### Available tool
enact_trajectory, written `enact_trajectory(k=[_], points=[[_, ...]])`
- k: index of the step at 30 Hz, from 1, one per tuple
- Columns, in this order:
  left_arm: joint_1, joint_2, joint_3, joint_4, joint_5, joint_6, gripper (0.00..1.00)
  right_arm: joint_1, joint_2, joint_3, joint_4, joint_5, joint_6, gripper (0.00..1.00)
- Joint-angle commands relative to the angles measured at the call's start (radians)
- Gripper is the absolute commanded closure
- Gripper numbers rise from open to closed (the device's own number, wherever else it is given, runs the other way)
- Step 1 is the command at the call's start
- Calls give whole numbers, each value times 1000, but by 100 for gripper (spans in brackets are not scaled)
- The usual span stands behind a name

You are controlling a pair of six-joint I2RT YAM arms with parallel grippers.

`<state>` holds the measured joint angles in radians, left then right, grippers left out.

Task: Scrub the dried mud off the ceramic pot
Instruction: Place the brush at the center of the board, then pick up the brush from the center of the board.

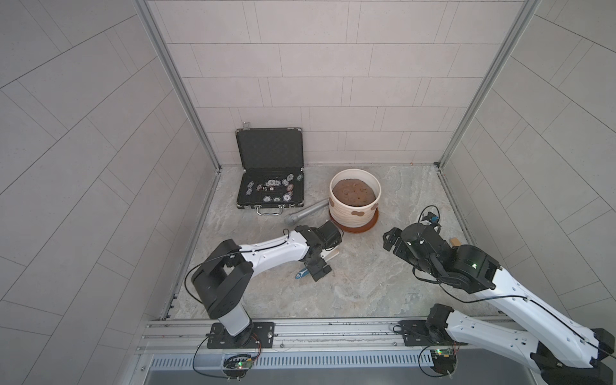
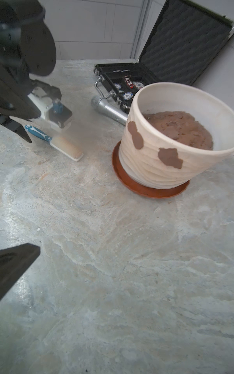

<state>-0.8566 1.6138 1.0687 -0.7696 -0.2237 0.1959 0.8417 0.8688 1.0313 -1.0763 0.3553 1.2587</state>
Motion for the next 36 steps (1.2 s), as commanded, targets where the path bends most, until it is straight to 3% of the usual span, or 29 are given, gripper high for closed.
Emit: enact_trajectory(k=[1, 8, 14, 21, 27, 36], points=[[30, -77, 49, -95, 110, 16, 0, -4, 37, -4, 15, -121, 32, 0], [272, -205, 142, -232, 279, 72, 0, -4, 155, -18, 192, -266, 64, 0], [471, -281, 197, -327, 380, 97, 0, 12, 250, -26, 242, -290, 225, 0], [677, -310, 222, -347, 483, 52, 0, 82, 521, 47, 350, -434, 290, 0], [765, -310, 193, -295, 501, -18, 0, 92, 717, 198, 207, -419, 225, 0], [823, -288, 154, -259, 548, -53, 0, 85, 794, 226, 211, -377, 293, 0]])
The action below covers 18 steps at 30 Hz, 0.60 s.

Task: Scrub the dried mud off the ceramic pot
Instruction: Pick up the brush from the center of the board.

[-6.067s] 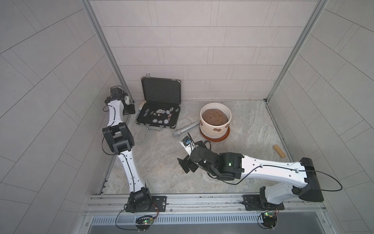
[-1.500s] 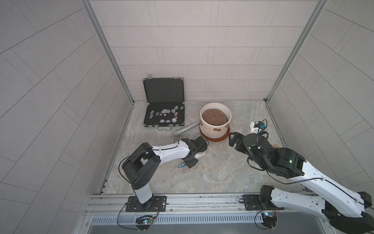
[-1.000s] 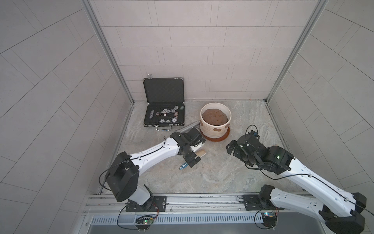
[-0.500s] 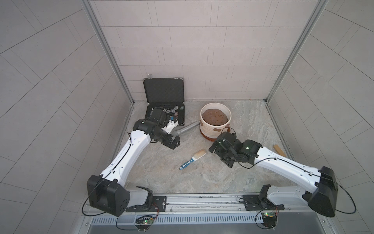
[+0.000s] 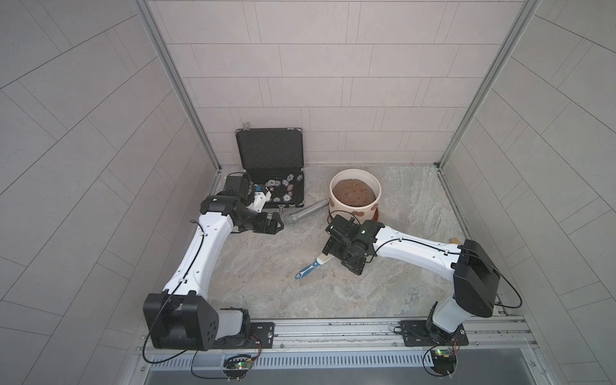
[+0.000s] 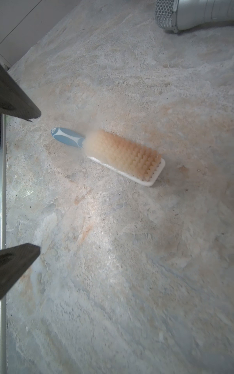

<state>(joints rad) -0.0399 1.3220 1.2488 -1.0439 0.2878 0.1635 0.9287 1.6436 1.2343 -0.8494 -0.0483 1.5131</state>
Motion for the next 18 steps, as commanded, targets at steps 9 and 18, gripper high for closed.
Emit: enact_trajectory(k=[9, 18], points=[[41, 20, -40, 37, -54, -33, 0, 36, 269, 236, -1, -81, 81, 0], [58, 25, -77, 60, -62, -37, 0, 17, 381, 255, -23, -22, 84, 12]])
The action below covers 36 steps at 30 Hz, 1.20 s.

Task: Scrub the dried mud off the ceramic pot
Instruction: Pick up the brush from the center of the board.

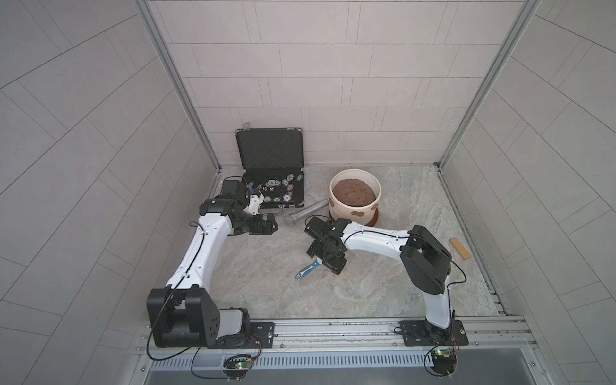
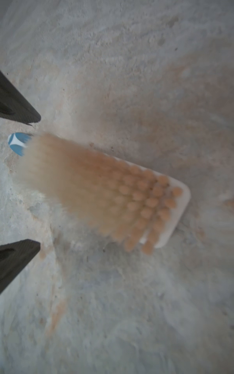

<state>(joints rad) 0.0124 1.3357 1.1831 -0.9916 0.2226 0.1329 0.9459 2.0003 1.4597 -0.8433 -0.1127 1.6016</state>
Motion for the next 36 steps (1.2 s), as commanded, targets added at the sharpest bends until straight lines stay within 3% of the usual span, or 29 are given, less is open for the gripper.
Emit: enact_trajectory(k=[1, 7, 15, 21, 25, 30, 36], points=[[7, 14, -9, 5, 3, -6, 0, -4, 37, 43, -40, 62, -13, 12], [9, 9, -10, 1, 11, -4, 0, -28, 92, 78, -91, 114, -68, 24], [11, 13, -18, 7, 4, -1, 0, -44, 69, 95, -124, 150, -245, 68], [13, 4, -12, 11, 3, -9, 0, -16, -9, 161, -150, 271, -457, 70], [13, -1, 0, 4, 67, -9, 0, 0, -74, 186, -113, 295, -622, 74], [12, 0, 66, -34, 264, -7, 0, 2, -190, 143, 1, 304, -826, 72], [12, -21, 147, -94, 518, 0, 0, 2, -305, 155, 80, 176, -951, 72]])
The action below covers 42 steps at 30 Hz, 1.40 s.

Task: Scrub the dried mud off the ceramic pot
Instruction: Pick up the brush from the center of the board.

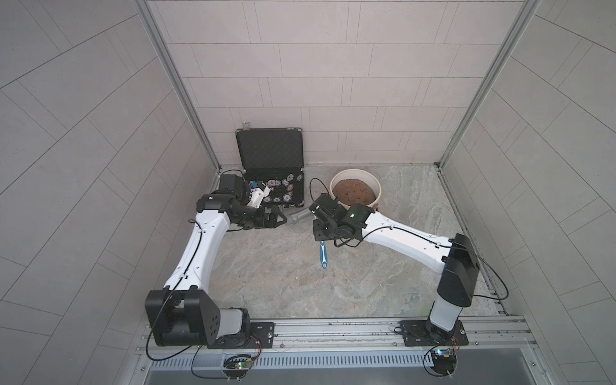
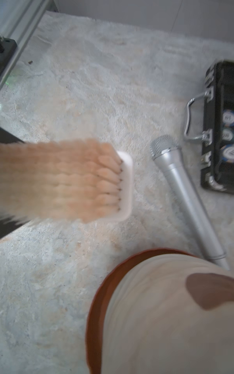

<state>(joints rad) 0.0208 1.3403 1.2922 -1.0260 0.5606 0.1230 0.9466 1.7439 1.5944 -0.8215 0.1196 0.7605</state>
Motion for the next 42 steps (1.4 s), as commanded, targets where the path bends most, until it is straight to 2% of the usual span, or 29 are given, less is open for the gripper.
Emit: enact_trajectory(k=[1, 4, 7, 9, 11, 14, 19, 22, 24, 27, 33, 42], points=[[4, -30, 43, -68, 227, 18, 0, 1, -65, 31, 74, -92, -133, 72], [4, -26, 48, -83, 376, 23, 0, 1, -113, 44, 148, -213, -217, 72], [5, -18, 64, -86, 512, 2, 0, 1, -164, 31, 214, -277, -278, 69], [5, -26, 84, -115, 601, 40, 0, 1, -201, 3, 261, -325, -318, 64], [5, -33, 117, -169, 656, 106, 0, 1, -237, -34, 308, -385, -344, 63], [5, -34, 142, -218, 723, 149, 0, 1, -278, -84, 383, -475, -350, 63], [5, -35, 145, -320, 907, 316, 0, 1, -286, -112, 522, -660, -277, 64], [5, -30, 181, -508, 930, 577, 0, 1, -283, -120, 618, -747, -205, 64], [5, -27, 204, -567, 931, 639, 0, 1, -287, -168, 780, -800, -108, 64], [5, -23, 227, -571, 947, 628, 0, 1, -280, -231, 987, -837, 30, 65], [6, -10, 270, -581, 993, 613, 2, 15, -230, -253, 1155, -877, 164, 65], [5, -6, 296, -579, 982, 596, 36, 17, -213, -286, 1248, -890, 224, 66]])
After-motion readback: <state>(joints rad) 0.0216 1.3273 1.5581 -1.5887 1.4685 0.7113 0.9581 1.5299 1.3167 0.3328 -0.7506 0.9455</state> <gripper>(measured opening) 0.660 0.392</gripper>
